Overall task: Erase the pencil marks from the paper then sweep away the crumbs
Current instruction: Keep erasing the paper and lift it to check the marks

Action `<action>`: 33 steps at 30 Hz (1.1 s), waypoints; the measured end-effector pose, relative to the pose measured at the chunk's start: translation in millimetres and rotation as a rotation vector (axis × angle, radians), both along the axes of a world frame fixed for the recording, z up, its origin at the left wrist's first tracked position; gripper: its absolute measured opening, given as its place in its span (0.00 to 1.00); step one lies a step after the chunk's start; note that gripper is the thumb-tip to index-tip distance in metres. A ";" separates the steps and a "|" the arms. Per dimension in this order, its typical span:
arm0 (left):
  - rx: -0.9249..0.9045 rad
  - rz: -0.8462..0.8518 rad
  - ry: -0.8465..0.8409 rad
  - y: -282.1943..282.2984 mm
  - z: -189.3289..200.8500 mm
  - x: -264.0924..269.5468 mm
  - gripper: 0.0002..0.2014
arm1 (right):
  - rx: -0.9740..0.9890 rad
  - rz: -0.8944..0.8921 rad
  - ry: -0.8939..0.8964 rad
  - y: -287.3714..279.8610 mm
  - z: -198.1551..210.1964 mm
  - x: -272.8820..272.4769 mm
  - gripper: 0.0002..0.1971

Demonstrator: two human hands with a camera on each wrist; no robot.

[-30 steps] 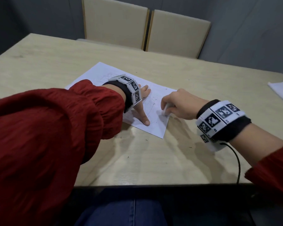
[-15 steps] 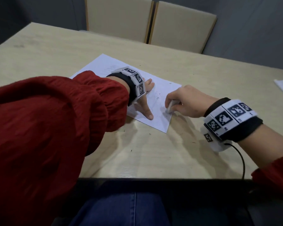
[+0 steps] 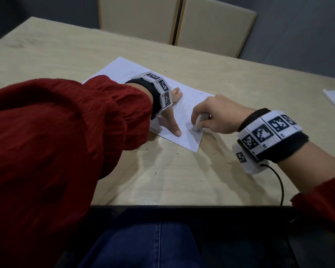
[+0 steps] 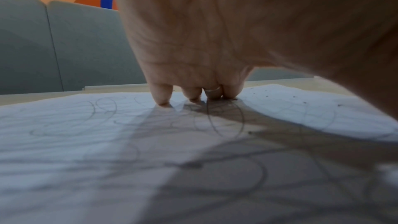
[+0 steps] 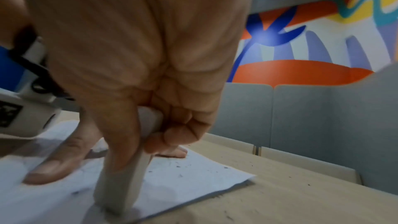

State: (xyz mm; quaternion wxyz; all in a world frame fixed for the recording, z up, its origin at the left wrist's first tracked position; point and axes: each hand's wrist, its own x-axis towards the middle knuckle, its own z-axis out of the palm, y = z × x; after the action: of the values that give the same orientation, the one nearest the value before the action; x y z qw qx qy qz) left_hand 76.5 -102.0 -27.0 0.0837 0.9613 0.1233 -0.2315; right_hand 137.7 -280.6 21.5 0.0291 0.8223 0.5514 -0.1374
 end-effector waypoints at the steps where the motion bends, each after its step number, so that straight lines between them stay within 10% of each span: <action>1: 0.003 -0.006 0.002 -0.1 0.4 0.1 0.85 | -0.024 0.009 -0.007 1.2 1.7 0.6 0.10; 7: -0.004 0.001 -0.039 0.5 -7.2 -0.7 0.82 | 0.279 -0.119 -0.031 36.6 -12.0 12.9 0.10; 33: -0.028 0.000 -0.016 -3.7 1.0 -3.5 0.83 | 0.104 0.055 0.085 -14.8 -3.0 -12.3 0.09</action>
State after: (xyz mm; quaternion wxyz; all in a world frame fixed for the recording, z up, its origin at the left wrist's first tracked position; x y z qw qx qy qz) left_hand 72.9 -105.7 -25.9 0.0982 0.9619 0.1195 -0.2253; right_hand 125.4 -295.4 18.5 -0.0335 0.8008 0.5808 -0.1427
